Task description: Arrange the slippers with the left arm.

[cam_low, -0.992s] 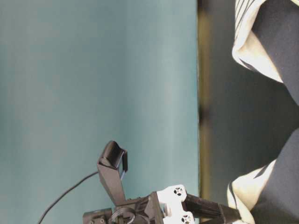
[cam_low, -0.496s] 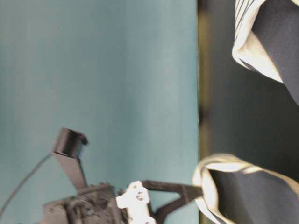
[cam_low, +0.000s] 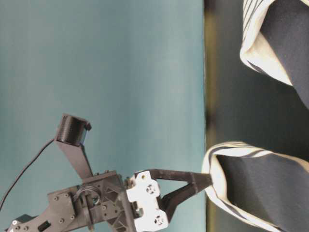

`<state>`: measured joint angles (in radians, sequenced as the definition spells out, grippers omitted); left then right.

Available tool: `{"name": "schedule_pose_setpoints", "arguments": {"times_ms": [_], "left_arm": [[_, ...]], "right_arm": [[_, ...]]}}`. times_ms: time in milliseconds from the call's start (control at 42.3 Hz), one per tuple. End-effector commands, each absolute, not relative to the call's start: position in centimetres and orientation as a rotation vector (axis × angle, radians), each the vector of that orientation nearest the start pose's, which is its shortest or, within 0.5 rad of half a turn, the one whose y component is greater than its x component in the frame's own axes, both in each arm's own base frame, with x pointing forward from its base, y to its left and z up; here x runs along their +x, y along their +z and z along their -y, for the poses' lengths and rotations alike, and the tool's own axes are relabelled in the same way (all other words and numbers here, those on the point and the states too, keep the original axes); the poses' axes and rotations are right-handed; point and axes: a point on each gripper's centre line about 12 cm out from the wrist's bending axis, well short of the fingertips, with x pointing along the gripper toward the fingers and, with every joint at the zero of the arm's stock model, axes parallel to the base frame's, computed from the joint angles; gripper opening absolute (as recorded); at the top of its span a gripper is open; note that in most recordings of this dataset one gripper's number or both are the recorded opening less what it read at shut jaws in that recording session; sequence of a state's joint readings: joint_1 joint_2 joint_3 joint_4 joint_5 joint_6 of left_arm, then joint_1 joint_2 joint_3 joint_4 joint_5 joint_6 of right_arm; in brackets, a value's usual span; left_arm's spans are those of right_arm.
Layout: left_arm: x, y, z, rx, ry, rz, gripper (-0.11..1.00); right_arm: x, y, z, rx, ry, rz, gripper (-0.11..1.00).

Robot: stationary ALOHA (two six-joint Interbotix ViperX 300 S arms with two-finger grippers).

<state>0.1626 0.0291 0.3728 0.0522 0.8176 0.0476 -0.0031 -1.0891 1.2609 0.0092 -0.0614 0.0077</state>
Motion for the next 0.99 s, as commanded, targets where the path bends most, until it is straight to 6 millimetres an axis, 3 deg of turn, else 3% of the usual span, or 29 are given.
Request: {"name": "schedule_pose_setpoints", "arguments": {"times_ms": [0,378,968], "left_arm": [[38.7,20.5,-6.0,0.058,0.082,-1.175,0.05],[39.4,18.6,-6.1,0.055,0.079,-1.191,0.05],[39.8,18.6,-6.3,0.057,0.085,-1.147,0.08]], "right_arm": [[17.6,25.7,0.0,0.026,-0.001,-0.098,0.01],[17.5,25.6,0.0,0.026,-0.001,-0.1,0.01],[17.5,25.6,-0.1,0.038,0.001,-0.098,0.01]]}}
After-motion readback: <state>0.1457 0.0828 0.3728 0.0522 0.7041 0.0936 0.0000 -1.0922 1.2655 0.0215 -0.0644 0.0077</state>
